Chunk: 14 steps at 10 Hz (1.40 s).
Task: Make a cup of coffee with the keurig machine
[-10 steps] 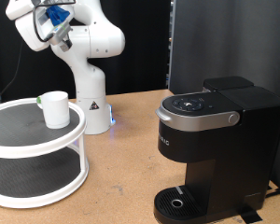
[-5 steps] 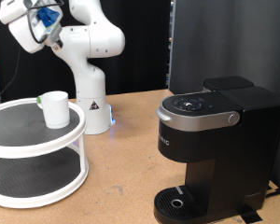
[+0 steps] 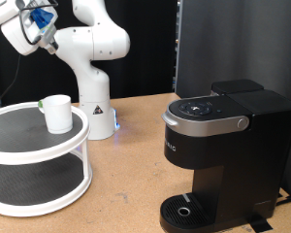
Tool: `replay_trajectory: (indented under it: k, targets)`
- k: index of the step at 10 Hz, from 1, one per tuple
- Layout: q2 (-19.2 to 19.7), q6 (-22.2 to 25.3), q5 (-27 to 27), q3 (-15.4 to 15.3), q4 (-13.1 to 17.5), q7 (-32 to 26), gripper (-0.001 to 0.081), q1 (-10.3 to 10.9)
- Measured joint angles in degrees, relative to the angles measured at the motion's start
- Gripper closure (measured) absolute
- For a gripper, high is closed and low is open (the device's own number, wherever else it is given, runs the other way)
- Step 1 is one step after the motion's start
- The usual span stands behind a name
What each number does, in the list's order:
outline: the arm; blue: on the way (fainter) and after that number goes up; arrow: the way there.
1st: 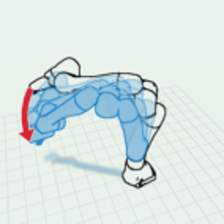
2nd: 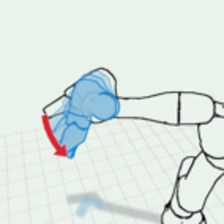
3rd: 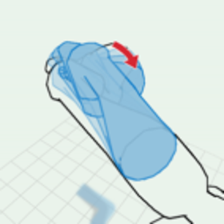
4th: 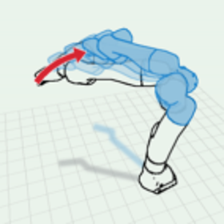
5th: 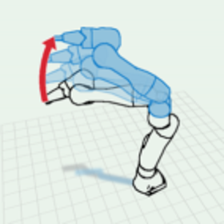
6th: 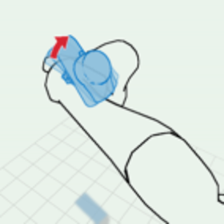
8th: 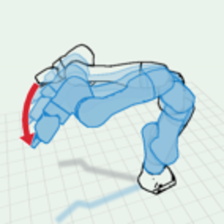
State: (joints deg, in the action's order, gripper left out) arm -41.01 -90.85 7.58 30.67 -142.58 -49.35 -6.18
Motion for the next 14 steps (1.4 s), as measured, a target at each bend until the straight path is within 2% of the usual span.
replay_trajectory:
  k: [3,4,9,12,14]
  targets:
    - [-0.8,-4.3,9.1,3.3,-1.5,0.3,0.0802,-0.8]
    - [-1.3,-4.2,9.9,4.4,-1.8,0.3,0.0802,-1.1]
    - [-1.7,-0.7,3.6,6.4,-1.7,-1.2,0.0802,-2.8]
    - [-1.8,-1.3,2.3,7.3,-1.8,-3.0,0.0802,-3.6]
    - [-2.0,-3.6,1.9,7.7,-2.3,-4.5,0.0802,-3.9]
